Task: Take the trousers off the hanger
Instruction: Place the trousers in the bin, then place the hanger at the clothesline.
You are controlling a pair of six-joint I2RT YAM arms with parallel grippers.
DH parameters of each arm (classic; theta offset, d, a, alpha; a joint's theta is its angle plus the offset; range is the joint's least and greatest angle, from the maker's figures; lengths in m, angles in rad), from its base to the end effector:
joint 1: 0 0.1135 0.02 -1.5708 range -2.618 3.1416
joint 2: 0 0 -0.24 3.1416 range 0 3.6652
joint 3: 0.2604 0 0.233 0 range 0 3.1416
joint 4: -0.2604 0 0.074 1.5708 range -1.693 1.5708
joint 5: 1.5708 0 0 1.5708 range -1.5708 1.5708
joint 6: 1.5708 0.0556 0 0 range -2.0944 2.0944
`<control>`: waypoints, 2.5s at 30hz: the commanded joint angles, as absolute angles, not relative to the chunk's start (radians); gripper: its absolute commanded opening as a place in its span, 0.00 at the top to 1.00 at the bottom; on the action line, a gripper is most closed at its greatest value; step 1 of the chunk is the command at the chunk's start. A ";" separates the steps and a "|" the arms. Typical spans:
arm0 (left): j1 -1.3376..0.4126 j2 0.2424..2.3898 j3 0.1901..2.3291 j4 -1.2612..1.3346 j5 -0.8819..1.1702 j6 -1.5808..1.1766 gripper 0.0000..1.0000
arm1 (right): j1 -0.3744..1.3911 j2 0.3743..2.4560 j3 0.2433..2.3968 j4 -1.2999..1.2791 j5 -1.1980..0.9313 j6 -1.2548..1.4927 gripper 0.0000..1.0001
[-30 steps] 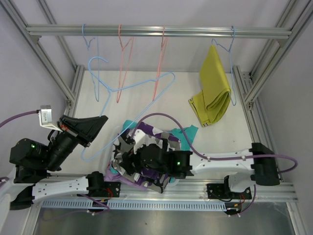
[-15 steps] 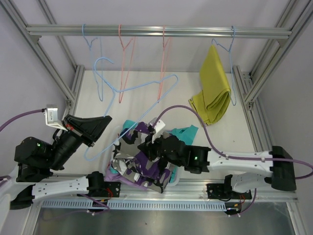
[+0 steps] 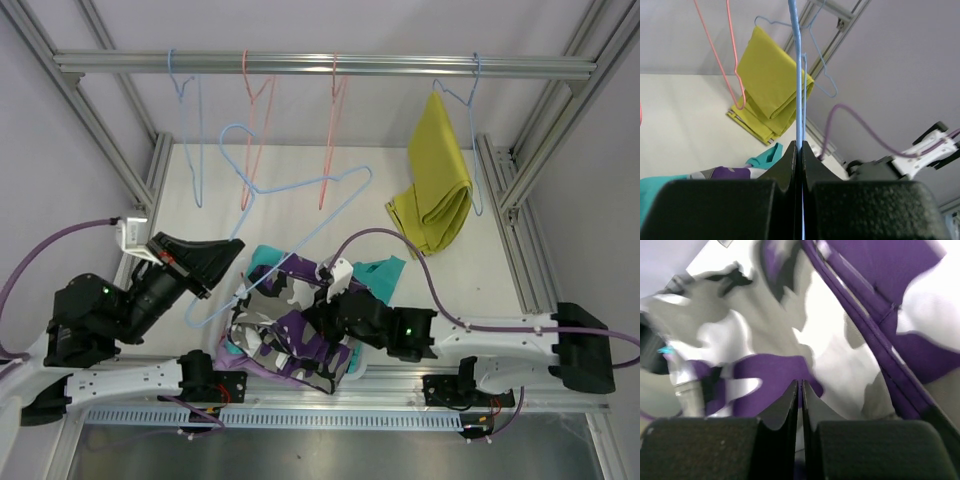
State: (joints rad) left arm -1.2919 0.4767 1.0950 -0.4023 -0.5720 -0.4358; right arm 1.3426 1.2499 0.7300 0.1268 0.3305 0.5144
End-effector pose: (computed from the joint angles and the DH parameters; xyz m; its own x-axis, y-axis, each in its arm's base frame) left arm 0.0491 -0.0623 0.4289 -0.2263 -0.4991 -0.8365 0.6257 0.5837 -0.5175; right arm 0.0824 0.2749 0.2330 -0.4954 -0.0759 -0.8653 -0.7004 0.6241 0.3463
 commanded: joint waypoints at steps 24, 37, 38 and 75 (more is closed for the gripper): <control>-1.312 1.188 1.676 -0.640 -0.814 -0.433 1.00 | 1.491 0.690 1.302 -0.517 0.825 0.189 0.69; -1.249 1.578 1.977 -0.507 -0.959 -0.244 0.99 | 1.491 0.686 1.351 -0.497 1.088 0.020 0.60; -1.243 1.586 1.979 -0.462 -0.960 -0.183 1.00 | 1.491 0.675 1.347 -0.511 1.103 0.014 0.60; -0.969 2.016 2.378 -0.431 -0.634 -0.158 0.99 | 1.491 0.477 1.144 -0.423 1.115 -0.129 0.51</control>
State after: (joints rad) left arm -0.9821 2.0102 2.3325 -0.4576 -0.6678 -0.1562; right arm 1.4849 0.5053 1.1503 -0.4656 1.1099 -0.0990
